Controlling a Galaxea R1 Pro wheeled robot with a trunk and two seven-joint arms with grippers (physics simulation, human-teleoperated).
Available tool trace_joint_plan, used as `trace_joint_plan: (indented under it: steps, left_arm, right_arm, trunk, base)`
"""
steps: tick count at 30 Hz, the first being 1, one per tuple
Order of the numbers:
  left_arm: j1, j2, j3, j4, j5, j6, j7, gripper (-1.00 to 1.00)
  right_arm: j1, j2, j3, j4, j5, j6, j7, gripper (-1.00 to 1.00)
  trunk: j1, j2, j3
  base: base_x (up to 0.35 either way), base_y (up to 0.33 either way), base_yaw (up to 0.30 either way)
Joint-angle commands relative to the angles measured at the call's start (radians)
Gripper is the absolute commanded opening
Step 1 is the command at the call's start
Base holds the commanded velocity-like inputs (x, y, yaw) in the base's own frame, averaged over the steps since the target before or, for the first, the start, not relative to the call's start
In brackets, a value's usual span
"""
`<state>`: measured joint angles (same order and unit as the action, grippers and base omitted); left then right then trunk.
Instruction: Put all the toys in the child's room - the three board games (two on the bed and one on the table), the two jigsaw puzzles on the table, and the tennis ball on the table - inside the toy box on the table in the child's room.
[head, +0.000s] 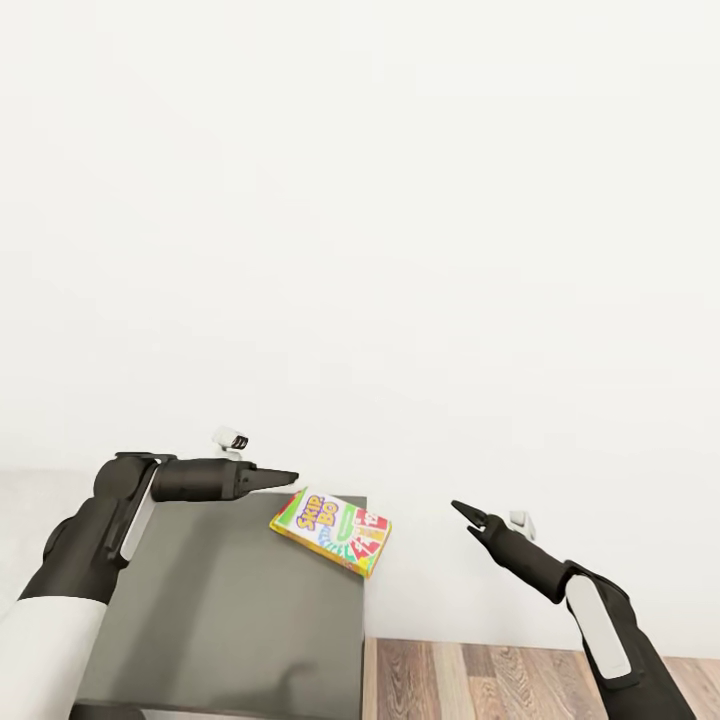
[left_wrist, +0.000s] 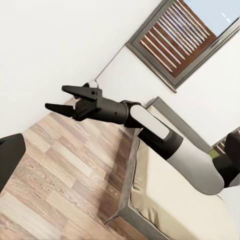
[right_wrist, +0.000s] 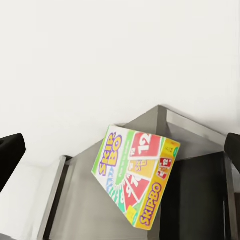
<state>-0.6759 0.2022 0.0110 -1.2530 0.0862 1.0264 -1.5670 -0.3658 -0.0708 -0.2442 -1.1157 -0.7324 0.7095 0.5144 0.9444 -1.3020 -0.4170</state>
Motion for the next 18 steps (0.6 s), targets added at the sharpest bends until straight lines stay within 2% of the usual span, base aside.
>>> trace_joint_plan:
  steps: [1,8,18]
  left_arm:
    - [-0.001,0.000,0.000,0.000,0.000,0.011,-0.004,1.00]
    - [-0.001,0.001,0.001,0.000,0.000,0.011,-0.004,1.00]
    - [-0.001,0.004,0.006,0.000,0.004,0.011,-0.004,1.00]
  right_arm:
    - [-0.001,0.001,-0.001,0.000,-0.001,0.007,0.000,1.00]
    - [-0.001,0.000,-0.001,-0.003,-0.003,0.008,0.010,1.00]
    - [-0.001,-0.001,-0.009,-0.004,-0.004,0.009,0.069,1.00]
  trunk:
    - [0.004,-0.008,-0.004]
    - [0.008,-0.015,-0.007]
    - [0.008,-0.015,-0.007]
  base:
    - [0.000,0.000,0.000]
    - [0.000,0.000,0.000]
    - [0.000,0.000,0.000]
